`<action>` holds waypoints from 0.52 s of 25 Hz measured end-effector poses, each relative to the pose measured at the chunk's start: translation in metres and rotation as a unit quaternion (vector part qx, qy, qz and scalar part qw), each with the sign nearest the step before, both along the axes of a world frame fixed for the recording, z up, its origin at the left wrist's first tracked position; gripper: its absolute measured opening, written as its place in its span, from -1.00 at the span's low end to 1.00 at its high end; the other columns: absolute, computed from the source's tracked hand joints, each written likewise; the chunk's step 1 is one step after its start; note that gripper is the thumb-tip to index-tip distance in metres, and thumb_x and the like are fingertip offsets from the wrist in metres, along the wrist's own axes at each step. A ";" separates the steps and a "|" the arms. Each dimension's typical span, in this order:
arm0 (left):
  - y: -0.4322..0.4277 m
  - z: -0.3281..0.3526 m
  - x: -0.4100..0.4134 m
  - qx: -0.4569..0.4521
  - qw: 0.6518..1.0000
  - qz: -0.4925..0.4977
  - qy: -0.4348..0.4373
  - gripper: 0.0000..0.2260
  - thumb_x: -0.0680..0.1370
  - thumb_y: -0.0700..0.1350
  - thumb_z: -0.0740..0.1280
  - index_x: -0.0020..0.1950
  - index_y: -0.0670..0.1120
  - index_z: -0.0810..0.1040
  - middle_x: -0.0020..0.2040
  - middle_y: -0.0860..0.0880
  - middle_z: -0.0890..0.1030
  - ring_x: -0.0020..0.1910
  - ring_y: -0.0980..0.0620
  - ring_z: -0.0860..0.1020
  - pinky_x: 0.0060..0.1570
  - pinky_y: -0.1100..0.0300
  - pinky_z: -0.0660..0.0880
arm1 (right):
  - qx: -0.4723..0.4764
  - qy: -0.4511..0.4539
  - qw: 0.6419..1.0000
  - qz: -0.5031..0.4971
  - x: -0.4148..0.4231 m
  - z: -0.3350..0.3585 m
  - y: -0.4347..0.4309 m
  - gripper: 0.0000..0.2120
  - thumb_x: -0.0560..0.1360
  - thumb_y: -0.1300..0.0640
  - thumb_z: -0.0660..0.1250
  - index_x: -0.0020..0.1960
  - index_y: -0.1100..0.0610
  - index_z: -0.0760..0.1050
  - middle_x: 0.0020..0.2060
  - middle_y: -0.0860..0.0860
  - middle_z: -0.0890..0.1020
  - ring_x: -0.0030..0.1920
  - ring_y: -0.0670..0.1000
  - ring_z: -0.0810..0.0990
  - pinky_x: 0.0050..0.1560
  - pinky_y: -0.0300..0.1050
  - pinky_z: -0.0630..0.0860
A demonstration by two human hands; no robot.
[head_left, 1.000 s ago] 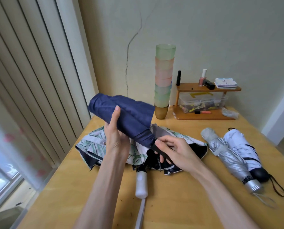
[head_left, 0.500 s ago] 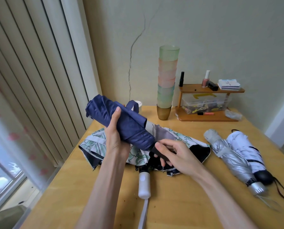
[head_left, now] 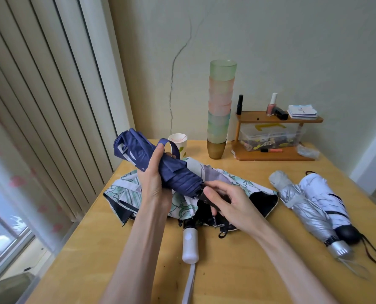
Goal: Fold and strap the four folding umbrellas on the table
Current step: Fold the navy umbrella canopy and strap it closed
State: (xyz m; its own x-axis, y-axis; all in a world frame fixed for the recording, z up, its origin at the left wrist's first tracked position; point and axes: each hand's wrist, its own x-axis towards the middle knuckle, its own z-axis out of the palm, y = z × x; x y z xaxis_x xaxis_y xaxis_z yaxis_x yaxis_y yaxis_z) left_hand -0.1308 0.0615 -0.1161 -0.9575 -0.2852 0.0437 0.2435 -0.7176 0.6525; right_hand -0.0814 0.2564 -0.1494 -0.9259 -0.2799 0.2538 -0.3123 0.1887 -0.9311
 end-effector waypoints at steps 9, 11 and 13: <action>0.013 -0.001 0.007 -0.084 0.995 0.021 0.054 -0.70 0.52 -0.24 0.54 0.19 -0.14 0.53 -0.02 -0.14 0.62 -0.06 -0.07 0.62 0.09 -0.04 0.59 | -0.025 0.024 0.999 -0.023 0.000 0.003 0.003 -0.77 0.62 -0.04 0.40 0.17 0.08 0.66 -0.30 -0.12 0.64 -0.19 -0.03 0.62 0.02 -0.32 0.50; 0.014 0.001 0.009 -0.083 0.995 0.003 0.063 -0.75 0.55 -0.23 0.51 0.15 -0.15 0.52 -0.11 -0.13 0.62 -0.14 -0.06 0.61 0.03 0.00 0.60 | -0.032 0.019 0.999 -0.020 -0.001 0.001 0.004 -0.78 0.67 0.01 0.35 0.17 0.11 0.67 -0.24 -0.20 0.64 -0.22 -0.05 0.59 -0.03 -0.32 0.50; 0.012 0.003 0.011 -0.075 0.996 -0.014 0.053 -0.81 0.58 -0.21 0.47 0.13 -0.15 0.52 -0.18 -0.09 0.65 -0.19 -0.03 0.63 -0.04 0.06 0.62 | -0.034 0.013 0.999 -0.016 0.000 0.003 0.003 -0.77 0.69 0.01 0.31 0.18 0.10 0.67 -0.22 -0.24 0.63 -0.25 -0.10 0.56 -0.13 -0.32 0.47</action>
State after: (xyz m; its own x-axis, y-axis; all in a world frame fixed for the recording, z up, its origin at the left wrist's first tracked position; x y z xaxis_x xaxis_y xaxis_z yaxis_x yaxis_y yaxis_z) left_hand -0.1193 0.0740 -0.1127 -0.9524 -0.2415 0.1859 0.2990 -0.6214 0.7242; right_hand -0.0819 0.2590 -0.1469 -0.9269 -0.2306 0.2960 -0.3317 0.1351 -0.9337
